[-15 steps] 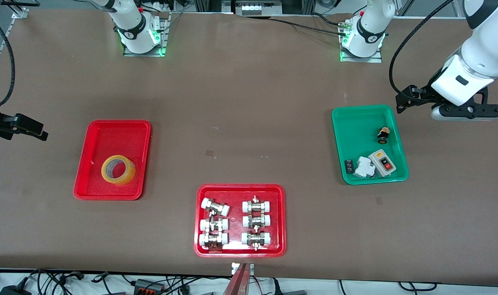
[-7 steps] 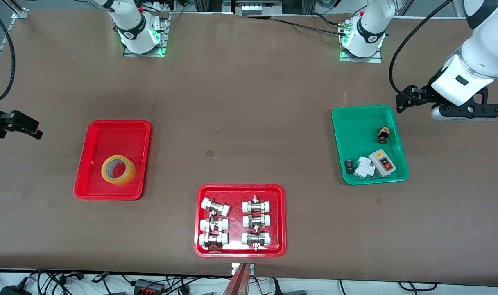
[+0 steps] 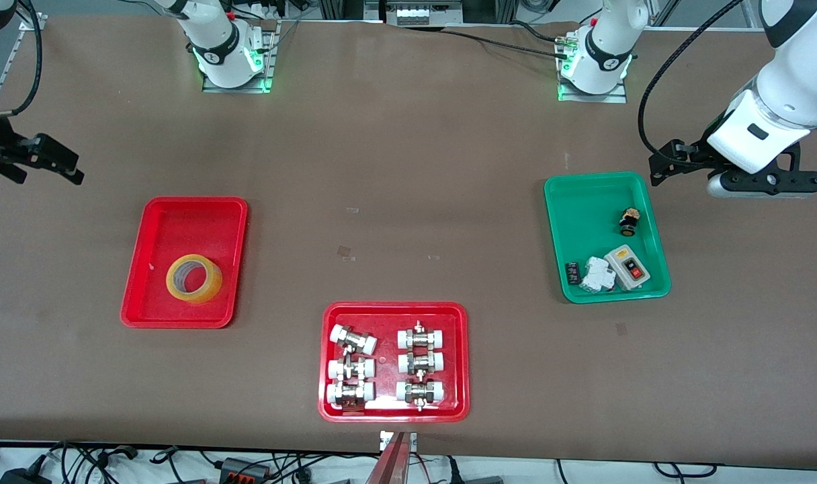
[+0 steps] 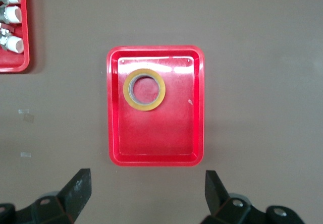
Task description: Left arm passes tape to right arm into tray
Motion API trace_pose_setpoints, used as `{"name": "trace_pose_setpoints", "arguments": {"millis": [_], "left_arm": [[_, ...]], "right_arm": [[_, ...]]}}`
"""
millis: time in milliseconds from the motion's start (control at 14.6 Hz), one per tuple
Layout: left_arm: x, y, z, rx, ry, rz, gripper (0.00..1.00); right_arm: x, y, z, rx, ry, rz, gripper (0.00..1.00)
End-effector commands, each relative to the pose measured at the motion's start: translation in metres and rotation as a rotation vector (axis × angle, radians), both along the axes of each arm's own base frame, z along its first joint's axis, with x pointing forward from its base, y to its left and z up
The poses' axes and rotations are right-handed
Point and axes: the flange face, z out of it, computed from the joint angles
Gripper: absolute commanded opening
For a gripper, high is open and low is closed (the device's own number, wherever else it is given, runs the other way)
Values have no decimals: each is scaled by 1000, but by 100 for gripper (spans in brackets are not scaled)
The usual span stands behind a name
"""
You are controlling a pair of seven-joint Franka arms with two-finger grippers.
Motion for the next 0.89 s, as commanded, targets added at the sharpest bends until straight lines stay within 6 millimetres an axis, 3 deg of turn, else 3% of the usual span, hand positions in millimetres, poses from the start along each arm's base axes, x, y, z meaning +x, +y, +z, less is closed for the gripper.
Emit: {"name": "trace_pose_setpoints", "arguments": {"millis": [0,825], "left_arm": [[3,-1,4,-13,7,-24,100],[3,0,4,-13,8,-21,100]], "right_arm": [[2,-1,-5,-12,-9,-1,100],[3,0,-4,-10,-6,5,100]]}}
